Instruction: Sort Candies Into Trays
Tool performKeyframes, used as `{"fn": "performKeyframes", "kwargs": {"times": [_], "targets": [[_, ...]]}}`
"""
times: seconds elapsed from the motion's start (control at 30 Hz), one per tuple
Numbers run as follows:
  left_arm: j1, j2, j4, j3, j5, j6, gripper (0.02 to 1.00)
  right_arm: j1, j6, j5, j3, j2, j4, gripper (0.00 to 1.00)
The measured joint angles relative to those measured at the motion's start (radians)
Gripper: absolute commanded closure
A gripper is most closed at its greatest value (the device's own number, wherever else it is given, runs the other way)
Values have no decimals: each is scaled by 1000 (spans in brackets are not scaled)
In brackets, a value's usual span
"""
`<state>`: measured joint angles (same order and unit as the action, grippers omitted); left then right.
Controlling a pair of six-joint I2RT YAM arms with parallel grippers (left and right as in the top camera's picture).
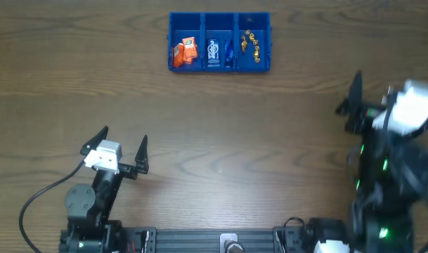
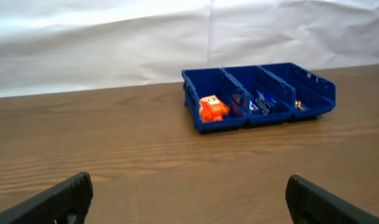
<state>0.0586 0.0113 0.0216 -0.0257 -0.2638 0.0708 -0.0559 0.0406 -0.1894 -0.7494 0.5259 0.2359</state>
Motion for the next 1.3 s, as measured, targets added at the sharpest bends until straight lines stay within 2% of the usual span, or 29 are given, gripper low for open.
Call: {"fn": "performKeyframes", "kwargs": {"times": [0.33,0.67,0.87,1.3], "targets": [[0,-1,0,0,0,0,20,0,14,114,393,-314,-108,3],[0,-1,0,0,0,0,20,0,54,191,594,-426,-209,3],[0,-1,0,0,0,0,20,0,55,205,716,-478,-272,3],[0,-1,0,0,0,0,20,0,58,211,742,-515,-166,3]]}}
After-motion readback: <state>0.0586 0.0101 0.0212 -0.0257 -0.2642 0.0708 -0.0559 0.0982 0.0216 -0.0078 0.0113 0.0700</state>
